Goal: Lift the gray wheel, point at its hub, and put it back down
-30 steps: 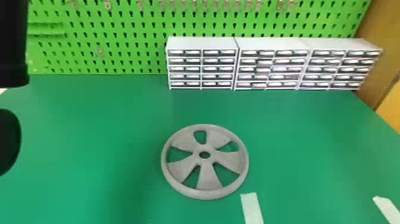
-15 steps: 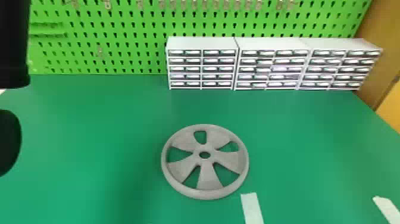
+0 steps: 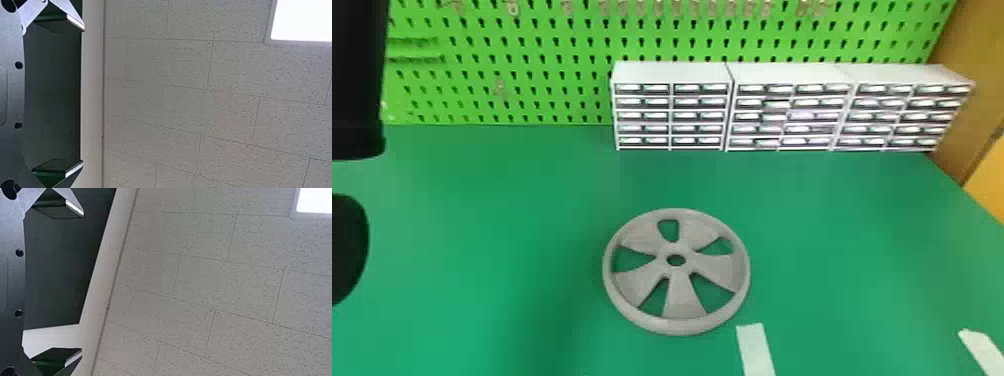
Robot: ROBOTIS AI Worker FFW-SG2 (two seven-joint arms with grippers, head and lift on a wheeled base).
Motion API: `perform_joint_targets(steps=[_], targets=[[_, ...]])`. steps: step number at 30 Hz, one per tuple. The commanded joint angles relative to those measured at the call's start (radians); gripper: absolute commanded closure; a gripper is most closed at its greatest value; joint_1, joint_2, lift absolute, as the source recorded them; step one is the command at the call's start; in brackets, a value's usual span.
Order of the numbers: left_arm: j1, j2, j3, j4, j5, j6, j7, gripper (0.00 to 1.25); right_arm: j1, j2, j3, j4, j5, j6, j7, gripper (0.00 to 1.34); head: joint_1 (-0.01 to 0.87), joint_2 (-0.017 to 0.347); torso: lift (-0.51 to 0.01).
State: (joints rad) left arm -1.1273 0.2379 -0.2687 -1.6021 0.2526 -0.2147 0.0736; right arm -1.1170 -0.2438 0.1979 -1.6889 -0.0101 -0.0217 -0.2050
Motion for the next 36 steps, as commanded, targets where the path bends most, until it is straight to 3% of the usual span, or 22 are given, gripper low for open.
perform_joint_targets(steps=[1,17,25,36], targets=[[0.014,0.003,0.005,-0.006,0.004,-0.002,0.000,0.08,0.008,-0.005,0.002,0.000,0.001,0.003,-0.002,0.08,0.692,0.048,-0.088],[0.041,0.004,0.002,-0.012,0.004,0.000,0.000,0.08,0.028,-0.011,0.005,-0.008,0.001,0.023,-0.008,0.07,0.692,0.048,-0.088],[0.164,0.009,-0.006,-0.012,-0.021,0.038,0.021,0.08,0.164,-0.009,0.003,0.003,-0.022,0.048,-0.008,0.07,0.692,0.048,-0.088],[0.287,0.017,-0.049,-0.006,-0.045,0.078,0.037,0.08,0.315,0.031,-0.011,0.094,-0.048,0.049,-0.008,0.07,0.692,0.048,-0.088]])
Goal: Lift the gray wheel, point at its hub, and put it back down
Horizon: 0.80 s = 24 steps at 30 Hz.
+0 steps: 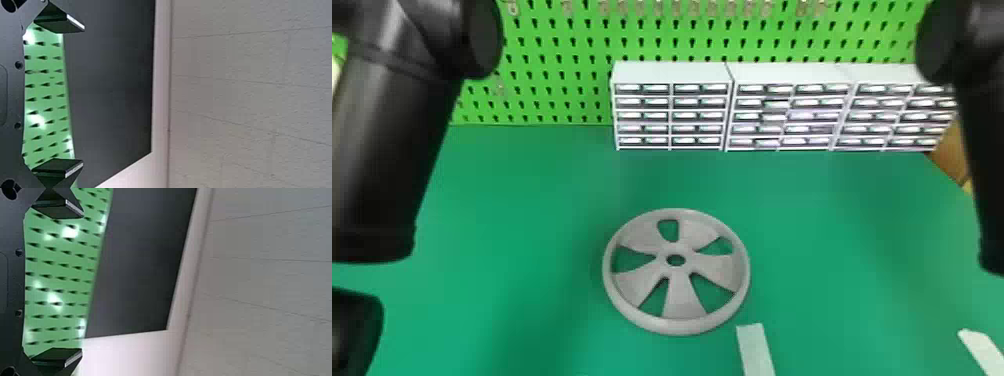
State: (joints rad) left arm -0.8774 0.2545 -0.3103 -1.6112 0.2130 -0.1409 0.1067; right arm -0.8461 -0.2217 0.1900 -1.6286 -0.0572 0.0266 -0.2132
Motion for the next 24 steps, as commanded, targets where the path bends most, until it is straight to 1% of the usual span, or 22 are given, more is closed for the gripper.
perform_joint_targets(steps=[1,5,9,17,21,24], targets=[[0.046,0.000,-0.007,0.005,-0.003,0.009,0.004,0.08,0.053,0.012,-0.004,0.039,-0.001,0.003,0.000,0.07,0.692,0.048,-0.088],[0.086,0.000,0.000,0.005,0.014,0.027,0.004,0.08,0.091,0.024,-0.004,0.070,0.000,0.003,0.000,0.07,0.692,0.048,-0.088],[0.120,0.000,0.005,0.005,0.022,0.041,0.004,0.08,0.119,0.030,-0.001,0.089,0.000,0.006,0.000,0.07,0.692,0.048,-0.088],[0.198,0.000,0.020,0.005,0.032,0.072,0.004,0.08,0.176,0.044,0.003,0.110,0.000,0.018,0.000,0.07,0.692,0.048,-0.088],[0.247,0.000,0.023,0.005,0.031,0.084,0.002,0.08,0.219,0.059,0.002,0.116,-0.004,0.026,0.000,0.07,0.692,0.048,-0.088],[0.284,0.000,0.028,0.005,0.034,0.087,-0.002,0.09,0.248,0.070,0.008,0.122,-0.023,0.038,0.000,0.07,0.692,0.048,-0.088]])
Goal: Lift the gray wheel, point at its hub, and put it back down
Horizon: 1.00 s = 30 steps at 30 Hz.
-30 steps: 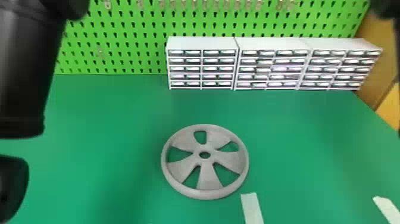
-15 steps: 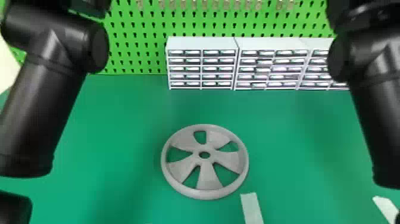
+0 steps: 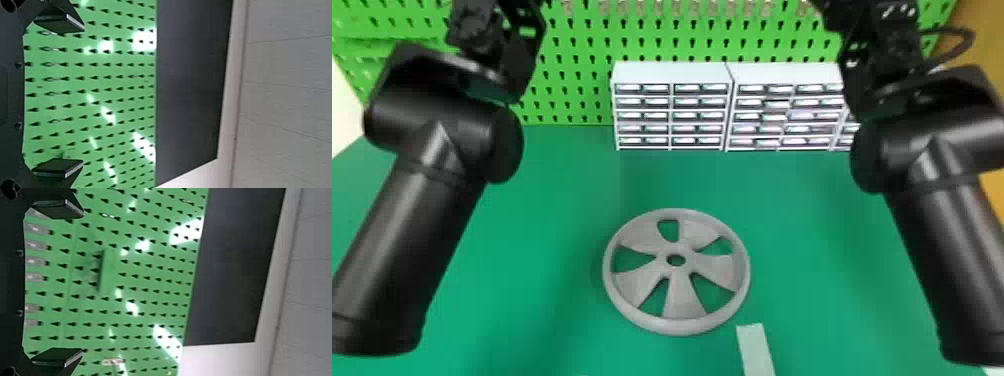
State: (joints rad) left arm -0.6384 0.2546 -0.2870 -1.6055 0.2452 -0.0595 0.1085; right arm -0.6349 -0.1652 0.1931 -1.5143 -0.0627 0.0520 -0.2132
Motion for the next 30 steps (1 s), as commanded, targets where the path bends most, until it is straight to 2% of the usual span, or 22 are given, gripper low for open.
perform_joint_targets(steps=[1,4,8,14,20,24,30], targets=[[0.055,0.000,0.006,-0.002,0.006,0.007,-0.009,0.09,0.046,0.015,0.006,0.008,-0.020,0.017,0.000,0.07,0.692,0.048,-0.088],[0.098,-0.002,0.012,-0.021,0.016,0.024,-0.023,0.09,0.075,0.019,0.012,0.014,-0.040,0.029,0.000,0.07,0.692,0.048,-0.088],[0.152,0.000,0.025,-0.047,-0.018,0.040,-0.026,0.09,0.106,0.029,0.031,0.014,-0.055,0.034,0.000,0.08,0.692,0.048,-0.088],[0.224,0.000,0.065,-0.073,-0.023,0.076,-0.035,0.09,0.153,0.038,0.086,0.008,-0.058,0.035,0.000,0.08,0.692,0.048,-0.088],[0.289,-0.002,0.075,-0.090,-0.017,0.089,-0.055,0.09,0.195,0.036,0.135,0.008,-0.074,0.034,0.002,0.08,0.692,0.048,-0.088],[0.329,-0.003,0.089,-0.105,-0.020,0.090,-0.055,0.09,0.222,0.036,0.138,0.002,-0.078,0.043,0.017,0.05,0.692,0.048,-0.088],[0.387,-0.009,0.100,-0.113,-0.027,0.090,-0.055,0.09,0.273,0.039,0.108,-0.040,0.038,0.062,0.032,0.08,0.692,0.048,-0.088]])
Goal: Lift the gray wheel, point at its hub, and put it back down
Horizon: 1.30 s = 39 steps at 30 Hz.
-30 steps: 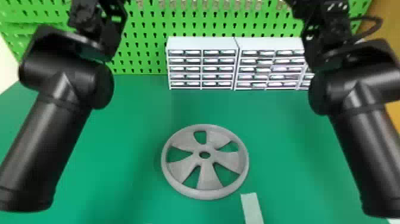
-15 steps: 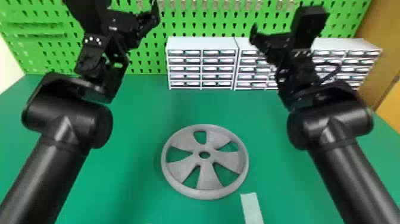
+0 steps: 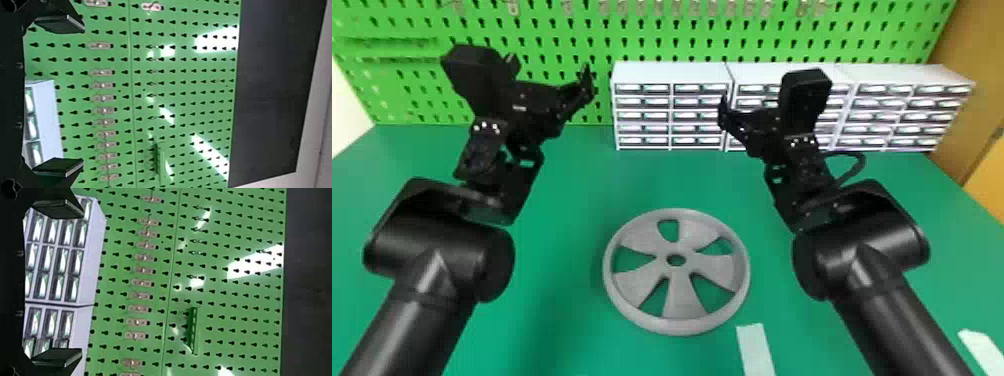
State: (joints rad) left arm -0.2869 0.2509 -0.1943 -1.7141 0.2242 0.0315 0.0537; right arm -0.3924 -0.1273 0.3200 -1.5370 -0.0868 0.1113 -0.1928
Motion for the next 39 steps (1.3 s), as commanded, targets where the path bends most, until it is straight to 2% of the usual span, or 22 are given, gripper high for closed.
perform_joint_targets(steps=[1,6,12,17,22,27,39], targets=[[0.041,-0.010,0.009,-0.002,-0.009,-0.001,0.000,0.09,0.038,0.003,-0.029,-0.017,0.075,-0.001,0.019,0.08,0.692,0.048,-0.088],[0.083,-0.033,0.035,0.002,-0.014,-0.001,-0.031,0.09,0.078,0.021,-0.071,-0.015,0.088,-0.002,0.050,0.07,0.692,0.048,-0.088],[0.121,-0.051,0.056,0.030,-0.011,-0.015,-0.064,0.09,0.112,0.018,-0.075,-0.015,0.062,0.001,0.052,0.06,0.692,0.048,-0.088],[0.123,-0.068,0.072,0.079,-0.003,-0.045,-0.118,0.09,0.133,0.017,-0.085,-0.032,0.061,0.001,0.052,0.06,0.692,0.048,-0.088],[0.135,-0.073,0.076,0.093,-0.016,-0.045,-0.118,0.09,0.147,0.018,-0.087,-0.038,0.056,0.001,0.052,0.06,0.692,0.048,-0.088],[0.132,-0.090,0.090,0.097,-0.042,-0.045,-0.118,0.09,0.145,0.023,-0.093,-0.040,0.049,0.001,0.053,0.06,0.692,0.048,-0.088],[0.109,-0.091,0.104,0.100,-0.051,-0.044,-0.118,0.09,0.129,0.020,-0.088,-0.048,0.068,-0.001,0.053,0.06,0.692,0.048,-0.088]])
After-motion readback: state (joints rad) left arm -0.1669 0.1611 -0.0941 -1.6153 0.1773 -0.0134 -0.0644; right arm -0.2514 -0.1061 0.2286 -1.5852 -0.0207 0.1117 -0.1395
